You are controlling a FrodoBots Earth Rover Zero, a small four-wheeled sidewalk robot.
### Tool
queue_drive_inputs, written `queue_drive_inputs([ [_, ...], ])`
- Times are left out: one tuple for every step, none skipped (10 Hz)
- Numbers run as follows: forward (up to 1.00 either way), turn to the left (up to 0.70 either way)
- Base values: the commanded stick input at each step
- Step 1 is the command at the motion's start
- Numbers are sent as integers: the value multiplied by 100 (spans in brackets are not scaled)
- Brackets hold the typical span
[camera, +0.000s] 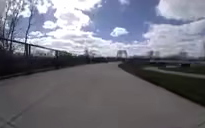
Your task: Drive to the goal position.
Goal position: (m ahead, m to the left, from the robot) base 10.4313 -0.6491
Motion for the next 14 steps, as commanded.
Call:
queue_drive_inputs([
  [100, 0],
  [100, 0],
  [100, 0],
  [100, 0],
  [100, 0],
  [100, 0],
  [100, 0],
  [100, 0],
  [100, 0],
  [100, 0],
  [100, 0],
  [100, 0],
  [100, 0],
  [100, 0],
])
